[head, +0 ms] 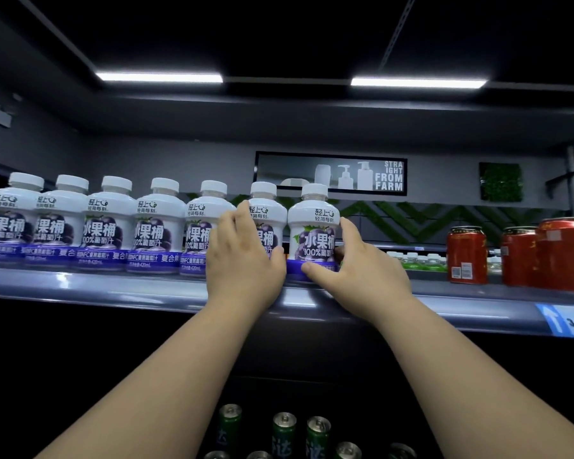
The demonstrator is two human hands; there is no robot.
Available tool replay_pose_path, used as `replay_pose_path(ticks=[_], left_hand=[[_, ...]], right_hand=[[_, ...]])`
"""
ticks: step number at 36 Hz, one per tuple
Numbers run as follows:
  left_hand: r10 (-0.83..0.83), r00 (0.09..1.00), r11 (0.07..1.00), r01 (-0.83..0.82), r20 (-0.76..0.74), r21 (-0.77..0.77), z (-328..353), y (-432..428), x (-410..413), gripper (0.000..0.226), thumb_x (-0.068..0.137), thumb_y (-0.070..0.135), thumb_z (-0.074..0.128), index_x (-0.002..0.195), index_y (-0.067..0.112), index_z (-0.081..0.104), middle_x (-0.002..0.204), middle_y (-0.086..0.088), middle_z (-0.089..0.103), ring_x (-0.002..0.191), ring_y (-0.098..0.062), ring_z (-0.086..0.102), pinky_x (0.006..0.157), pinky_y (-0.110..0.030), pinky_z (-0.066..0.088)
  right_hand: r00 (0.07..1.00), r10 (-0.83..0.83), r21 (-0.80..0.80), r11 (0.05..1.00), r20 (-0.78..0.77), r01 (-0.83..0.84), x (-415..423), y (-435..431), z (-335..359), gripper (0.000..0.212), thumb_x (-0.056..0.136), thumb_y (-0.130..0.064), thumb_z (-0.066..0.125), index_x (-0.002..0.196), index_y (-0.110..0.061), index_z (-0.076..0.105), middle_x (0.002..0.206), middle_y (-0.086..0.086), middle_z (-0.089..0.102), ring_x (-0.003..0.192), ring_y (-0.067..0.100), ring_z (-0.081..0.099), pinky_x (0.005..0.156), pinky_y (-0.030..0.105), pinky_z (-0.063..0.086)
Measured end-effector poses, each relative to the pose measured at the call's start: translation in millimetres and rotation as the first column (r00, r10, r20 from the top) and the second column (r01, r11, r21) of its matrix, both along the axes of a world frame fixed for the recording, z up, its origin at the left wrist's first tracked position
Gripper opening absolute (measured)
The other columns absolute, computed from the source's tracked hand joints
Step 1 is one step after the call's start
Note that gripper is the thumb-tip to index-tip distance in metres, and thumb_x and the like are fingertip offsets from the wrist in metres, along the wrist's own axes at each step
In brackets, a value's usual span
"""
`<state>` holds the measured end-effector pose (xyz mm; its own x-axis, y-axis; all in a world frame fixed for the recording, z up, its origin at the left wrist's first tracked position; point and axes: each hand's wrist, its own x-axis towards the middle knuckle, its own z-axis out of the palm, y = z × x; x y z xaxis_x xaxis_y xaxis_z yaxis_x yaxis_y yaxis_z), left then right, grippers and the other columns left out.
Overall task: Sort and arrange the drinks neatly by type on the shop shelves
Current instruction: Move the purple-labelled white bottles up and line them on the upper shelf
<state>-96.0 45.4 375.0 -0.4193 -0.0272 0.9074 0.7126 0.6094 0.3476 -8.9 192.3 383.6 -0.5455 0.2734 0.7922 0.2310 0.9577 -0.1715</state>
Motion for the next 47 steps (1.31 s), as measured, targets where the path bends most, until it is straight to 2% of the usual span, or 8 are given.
replay_pose_path(ticks=[4,13,17,20,28,40,47], left_hand=[[0.014,1.0,1.0,-0.014,-0.003,0.014,-0.3,0.0,-0.1,0.08,0.085,0.036,0.067,0.149,0.01,0.025,0.144,-0.014,0.029,0.124,-0.033,0.037,0.106,-0.041,0.032],[-0.015,1.0,1.0,0.015,0.003,0.003,-1.8,-0.5,0.8,0.078,0.088,0.032,0.064,0.151,0.01,0.023,0.144,-0.014,0.031,0.126,-0.033,0.036,0.105,-0.042,0.031],[-0.022,1.0,1.0,0.022,-0.007,0.008,-1.2,-0.4,0.9,0.076,0.088,0.03,0.065,0.149,0.011,0.025,0.144,-0.013,0.032,0.126,-0.033,0.036,0.105,-0.042,0.032],[-0.029,1.0,1.0,0.029,-0.007,0.006,-1.1,-0.4,0.7,0.076,0.089,0.03,0.064,0.151,0.012,0.023,0.143,-0.012,0.032,0.126,-0.032,0.036,0.104,-0.042,0.032],[-0.05,0.999,0.999,0.05,-0.014,0.017,-0.9,-1.3,-0.6,0.074,0.089,0.029,0.064,0.15,0.014,0.024,0.142,-0.012,0.033,0.126,-0.03,0.036,0.104,-0.042,0.033],[-0.059,0.998,0.998,0.059,-0.01,0.01,-1.1,-2.7,0.0,0.074,0.09,0.031,0.064,0.15,0.016,0.023,0.141,-0.011,0.033,0.125,-0.028,0.037,0.102,-0.041,0.035],[-0.086,0.996,0.996,0.086,0.012,0.037,-0.1,-4.2,1.5,0.073,0.088,0.028,0.064,0.15,0.016,0.027,0.141,-0.011,0.036,0.125,-0.028,0.038,0.102,-0.041,0.037]], right_hand=[[1.0,0.019,-0.013,1.0,-0.02,-0.019,0.4,-0.2,-0.3,0.091,0.077,-0.081,0.053,0.146,-0.03,0.022,0.127,-0.003,0.068,0.116,0.029,0.063,0.085,0.041,0.049],[0.997,0.048,-0.067,0.996,-0.053,-0.051,0.5,0.0,-1.3,0.101,0.067,-0.09,0.056,0.14,-0.029,0.024,0.119,-0.003,0.069,0.11,0.028,0.065,0.086,0.043,0.053],[1.0,0.002,-0.013,1.0,0.0,-0.002,-2.2,1.2,-0.8,0.098,0.084,-0.081,0.042,0.156,-0.026,0.005,0.129,-0.001,0.066,0.117,0.03,0.062,0.088,0.042,0.049],[0.999,-0.012,0.032,0.999,0.051,0.011,-3.6,2.6,0.0,0.096,0.09,-0.077,0.037,0.159,-0.026,-0.005,0.137,0.0,0.063,0.12,0.032,0.06,0.091,0.043,0.049],[1.0,0.018,0.044,0.999,-0.006,-0.018,-5.2,6.9,-1.1,0.096,0.08,-0.085,0.044,0.15,-0.027,0.011,0.128,0.001,0.067,0.116,0.031,0.062,0.086,0.042,0.05],[1.0,0.016,0.038,0.999,0.006,-0.016,-2.4,6.8,-1.1,0.097,0.082,-0.084,0.043,0.152,-0.028,0.01,0.129,0.001,0.067,0.118,0.032,0.061,0.091,0.042,0.05],[0.998,-0.057,0.076,0.995,-0.027,0.059,0.2,0.4,-2.8,0.1,0.08,-0.087,0.04,0.155,-0.027,0.011,0.123,-0.002,0.068,0.114,0.028,0.062,0.092,0.042,0.047]])
